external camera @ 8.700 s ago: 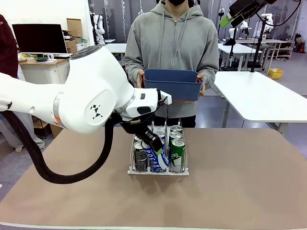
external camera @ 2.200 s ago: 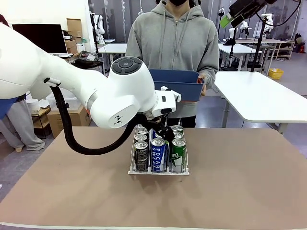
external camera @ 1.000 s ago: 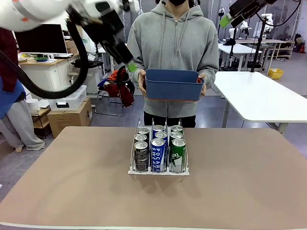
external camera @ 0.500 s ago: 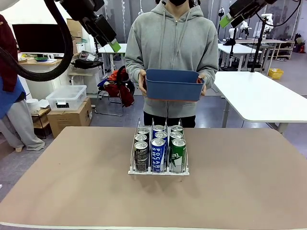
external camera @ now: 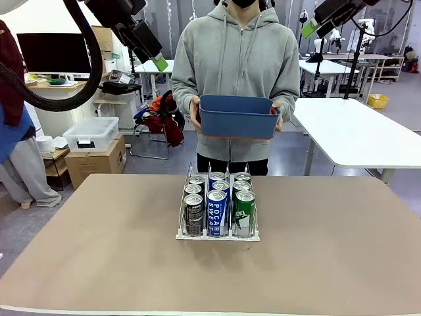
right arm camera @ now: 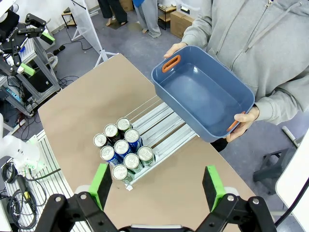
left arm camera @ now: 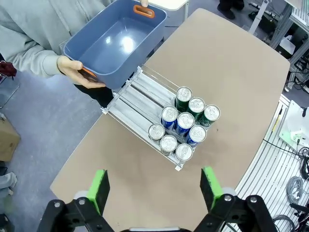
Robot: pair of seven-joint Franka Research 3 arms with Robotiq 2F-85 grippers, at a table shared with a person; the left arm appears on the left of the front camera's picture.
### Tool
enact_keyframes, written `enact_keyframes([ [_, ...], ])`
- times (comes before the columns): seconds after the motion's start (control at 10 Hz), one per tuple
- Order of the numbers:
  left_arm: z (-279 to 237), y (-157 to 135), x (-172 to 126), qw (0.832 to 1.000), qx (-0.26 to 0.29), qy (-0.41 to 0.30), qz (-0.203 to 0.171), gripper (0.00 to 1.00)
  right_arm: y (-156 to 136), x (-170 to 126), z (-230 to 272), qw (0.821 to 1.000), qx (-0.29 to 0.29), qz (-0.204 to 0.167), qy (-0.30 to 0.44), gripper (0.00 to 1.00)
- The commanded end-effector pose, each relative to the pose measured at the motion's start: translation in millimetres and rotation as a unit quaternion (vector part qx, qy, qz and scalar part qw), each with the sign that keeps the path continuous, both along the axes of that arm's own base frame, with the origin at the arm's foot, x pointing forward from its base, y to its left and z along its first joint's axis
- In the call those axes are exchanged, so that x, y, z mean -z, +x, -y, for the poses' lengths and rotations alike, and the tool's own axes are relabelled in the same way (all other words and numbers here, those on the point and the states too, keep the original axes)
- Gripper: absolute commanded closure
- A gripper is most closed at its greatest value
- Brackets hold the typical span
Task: Fill the beverage cans into the dispenser.
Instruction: Place the picked Ionic drink in the line of the Automatic Can Dispenser with the same cans.
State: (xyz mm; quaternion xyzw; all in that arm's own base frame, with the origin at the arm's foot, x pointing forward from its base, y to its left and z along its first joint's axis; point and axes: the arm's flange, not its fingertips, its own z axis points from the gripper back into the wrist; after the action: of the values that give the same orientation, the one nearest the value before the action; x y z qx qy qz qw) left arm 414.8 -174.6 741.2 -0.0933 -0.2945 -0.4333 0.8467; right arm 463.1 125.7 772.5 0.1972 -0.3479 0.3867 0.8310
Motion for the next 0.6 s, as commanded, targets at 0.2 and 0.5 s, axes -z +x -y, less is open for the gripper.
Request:
enact_keyframes([
  [0.2, -14, 18, -48, 0.998, 0.023, -0.004, -0.05, 0.0, -2, 2, 0, 1.0, -0.002, -0.001, 0.005, 0.0],
  [0.5, -39, 25, -84, 0.993, 0.069, -0.056, -0.078, 0.0, -2, 2, 0, 1.0, -0.002, -0.001, 0.005, 0.0],
])
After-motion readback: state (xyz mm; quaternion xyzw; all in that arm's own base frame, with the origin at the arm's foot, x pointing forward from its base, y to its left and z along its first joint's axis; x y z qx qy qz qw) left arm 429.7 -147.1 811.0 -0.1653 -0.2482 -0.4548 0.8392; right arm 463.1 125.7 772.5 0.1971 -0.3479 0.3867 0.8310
